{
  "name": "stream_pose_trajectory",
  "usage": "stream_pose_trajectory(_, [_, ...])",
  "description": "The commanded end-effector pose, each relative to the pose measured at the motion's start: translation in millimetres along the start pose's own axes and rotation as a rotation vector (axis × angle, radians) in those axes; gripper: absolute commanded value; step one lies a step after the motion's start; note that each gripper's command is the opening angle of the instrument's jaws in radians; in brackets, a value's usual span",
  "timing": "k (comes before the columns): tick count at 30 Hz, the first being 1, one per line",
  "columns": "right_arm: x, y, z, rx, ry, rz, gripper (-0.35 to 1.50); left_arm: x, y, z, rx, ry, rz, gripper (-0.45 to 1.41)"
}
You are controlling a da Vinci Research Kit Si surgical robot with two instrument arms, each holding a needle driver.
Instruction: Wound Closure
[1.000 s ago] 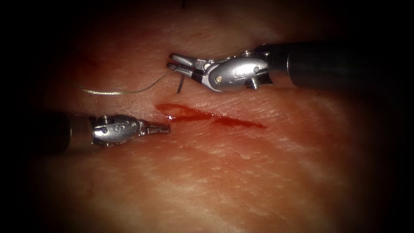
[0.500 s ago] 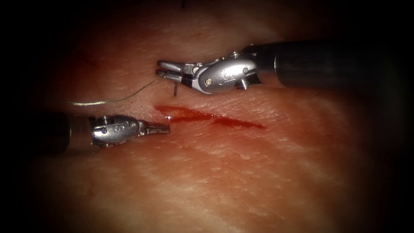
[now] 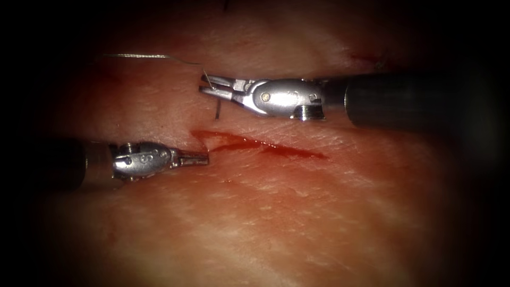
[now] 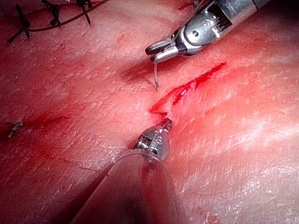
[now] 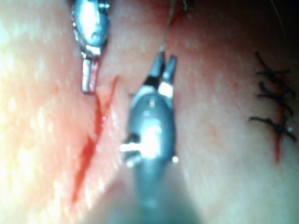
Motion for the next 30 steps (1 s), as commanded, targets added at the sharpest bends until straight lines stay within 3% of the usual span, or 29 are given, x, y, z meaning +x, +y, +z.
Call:
stream_pose_trajectory(1, [-0.4,-0.1,0.7,0.003,-0.001,-0.018,-0.35,-0.5,0.3,0.8,-0.002,0.0,-0.001,-0.41])
stream_pose_trajectory(3, [-0.3,0.2,0.7,-0.002,0.001,-0.151,-0.35,-0.5,0.3,0.9,-0.002,0.0,-0.001,-0.41])
stream_pose_trajectory(11, [1.1,0.8,0.9,-0.001,-0.012,-0.416,-0.35,-0.5,0.4,1.0,-0.003,0.0,-0.001,-0.42])
stream_pose_trajectory(18, [1.3,0.5,1.4,0.009,-0.022,-0.416,-0.35,-0.6,0.4,1.1,-0.003,-0.003,0.0,-0.42])
stream_pose_trajectory(25, [0.0,-0.1,1.5,0.025,-0.043,-0.294,-0.35,-0.5,0.5,1.0,-0.003,-0.003,-0.001,-0.42])
stream_pose_trajectory(30, [-0.1,0.7,1.0,-0.033,0.02,-0.17,-0.35,-0.6,0.5,0.9,-0.004,-0.003,-0.001,-0.42])
